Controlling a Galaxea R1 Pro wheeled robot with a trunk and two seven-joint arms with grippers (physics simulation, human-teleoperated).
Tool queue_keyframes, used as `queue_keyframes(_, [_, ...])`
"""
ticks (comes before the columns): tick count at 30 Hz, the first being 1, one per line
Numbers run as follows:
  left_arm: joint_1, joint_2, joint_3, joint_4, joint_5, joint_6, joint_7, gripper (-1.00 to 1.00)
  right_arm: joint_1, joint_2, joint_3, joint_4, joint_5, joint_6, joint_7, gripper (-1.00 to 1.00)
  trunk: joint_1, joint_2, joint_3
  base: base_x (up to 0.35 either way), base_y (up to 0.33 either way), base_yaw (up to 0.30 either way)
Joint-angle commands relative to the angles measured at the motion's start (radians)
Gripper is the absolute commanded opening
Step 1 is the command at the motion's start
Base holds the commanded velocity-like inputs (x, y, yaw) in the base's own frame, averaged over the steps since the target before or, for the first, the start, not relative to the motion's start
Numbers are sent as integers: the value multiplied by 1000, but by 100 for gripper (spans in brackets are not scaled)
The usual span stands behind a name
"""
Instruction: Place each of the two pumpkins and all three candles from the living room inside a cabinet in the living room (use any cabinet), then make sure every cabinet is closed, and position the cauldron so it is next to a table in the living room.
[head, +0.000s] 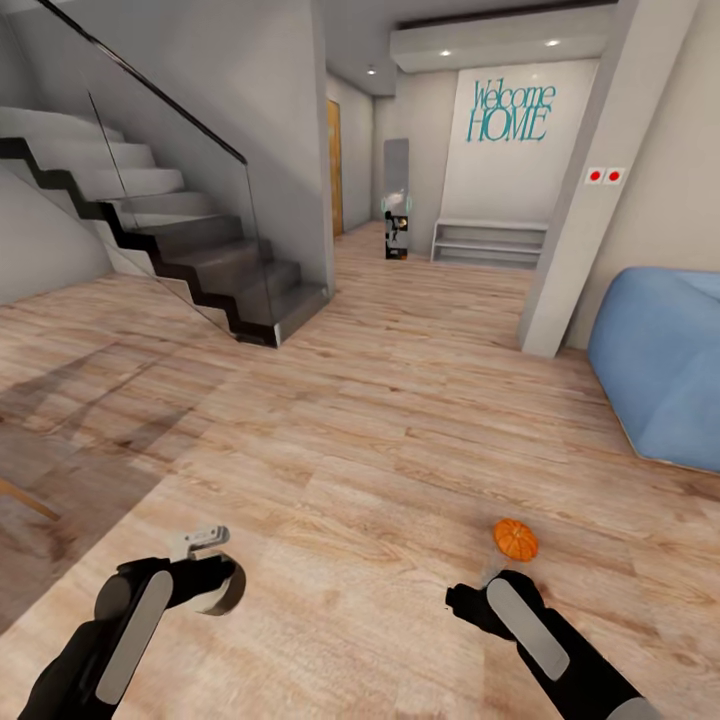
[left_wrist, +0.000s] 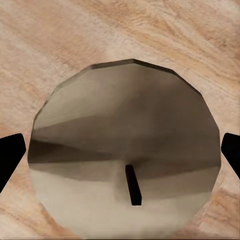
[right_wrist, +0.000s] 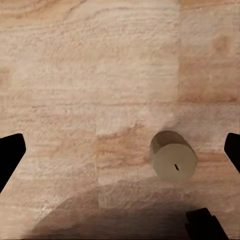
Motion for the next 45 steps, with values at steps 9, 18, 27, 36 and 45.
queue_keyframes(9, [-1, -4, -2, -2, 12, 30, 9, -100, -1, 23, 60, 142, 0, -142, 59, 100, 34, -64, -29, 0, 0, 0])
queue_keyframes(18, [-1, -4, -3, -2, 12, 30, 9, -100, -1, 24, 93, 193, 0, -193, 73, 100, 69, -127, -57, 0, 0, 0])
queue_keyframes(27, [-1, -6, -3, -2, 12, 30, 9, -100, -1, 24, 97, 235, 3, -197, 73, 100, 103, -190, -86, 0, 0, 0])
queue_keyframes(36, [-1, -6, -4, -1, 12, 30, 9, -100, -1, 47, 142, 261, 12, -243, 73, 100, 138, -253, -114, 0, 0, 0])
queue_keyframes(45, [-1, -8, -6, -2, 12, 30, 9, -100, -1, 48, 147, 269, 12, -245, 73, 100, 172, -316, -142, 0, 0, 0])
